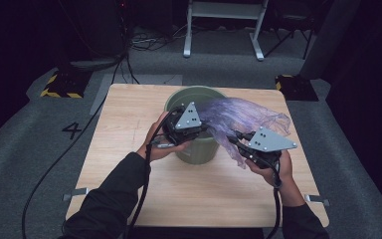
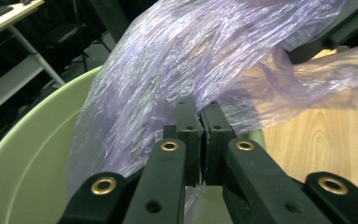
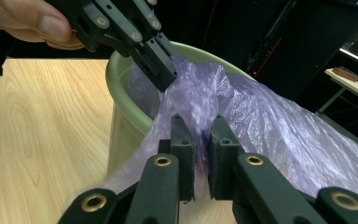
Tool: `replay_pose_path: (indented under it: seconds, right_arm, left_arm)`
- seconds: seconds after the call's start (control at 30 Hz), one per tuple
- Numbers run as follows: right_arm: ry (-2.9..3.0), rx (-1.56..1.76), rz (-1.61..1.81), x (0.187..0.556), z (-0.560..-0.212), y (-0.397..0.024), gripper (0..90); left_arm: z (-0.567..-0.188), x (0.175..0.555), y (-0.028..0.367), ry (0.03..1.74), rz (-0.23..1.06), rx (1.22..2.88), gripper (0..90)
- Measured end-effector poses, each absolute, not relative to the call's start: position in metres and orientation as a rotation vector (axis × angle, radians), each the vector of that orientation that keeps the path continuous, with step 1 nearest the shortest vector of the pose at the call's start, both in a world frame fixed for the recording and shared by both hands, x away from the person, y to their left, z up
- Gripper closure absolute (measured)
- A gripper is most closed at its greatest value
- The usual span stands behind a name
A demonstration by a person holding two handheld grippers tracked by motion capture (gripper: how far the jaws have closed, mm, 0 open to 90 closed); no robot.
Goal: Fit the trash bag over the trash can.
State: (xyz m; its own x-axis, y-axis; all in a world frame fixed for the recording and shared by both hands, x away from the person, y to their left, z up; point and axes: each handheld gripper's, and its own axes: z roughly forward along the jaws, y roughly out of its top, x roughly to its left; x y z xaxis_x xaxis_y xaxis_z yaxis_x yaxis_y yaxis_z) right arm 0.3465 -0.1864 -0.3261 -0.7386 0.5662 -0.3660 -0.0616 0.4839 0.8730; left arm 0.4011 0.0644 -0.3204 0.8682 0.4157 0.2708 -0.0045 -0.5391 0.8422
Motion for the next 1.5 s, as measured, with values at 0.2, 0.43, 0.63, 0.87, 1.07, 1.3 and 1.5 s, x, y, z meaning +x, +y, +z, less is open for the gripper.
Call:
replay_pose_path:
  seconds: [0.2,0.43,0.63,0.87,1.07,1.3,1.5]
  right_arm:
    - [2.099,0.429,1.289,0.344,-0.325,-0.190,58.0]
    - [2.026,0.437,1.354,0.336,-0.321,-0.206,42.8]
    - [1.946,0.526,1.356,0.334,-0.322,-0.227,34.9]
    - [1.944,0.676,1.244,0.352,-0.337,-0.243,25.2]
    - [1.932,0.771,1.297,0.369,-0.348,-0.250,24.7]
    - [1.899,0.717,1.211,0.385,-0.347,-0.243,43.5]
    - [1.924,0.712,1.293,0.390,-0.346,-0.240,42.4]
  left_arm:
    - [-0.318,0.402,0.079,0.330,0.559,2.069,88.8]
    - [-0.323,0.407,0.097,0.382,0.537,2.061,88.6]
    - [-0.325,0.407,0.107,0.402,0.527,2.052,87.9]
    - [-0.325,0.406,0.117,0.403,0.519,2.034,86.2]
    - [-0.330,0.405,0.123,0.401,0.509,2.039,84.5]
    - [-0.336,0.403,0.131,0.407,0.494,2.032,82.3]
    - [-0.336,0.398,0.138,0.412,0.488,2.003,79.8]
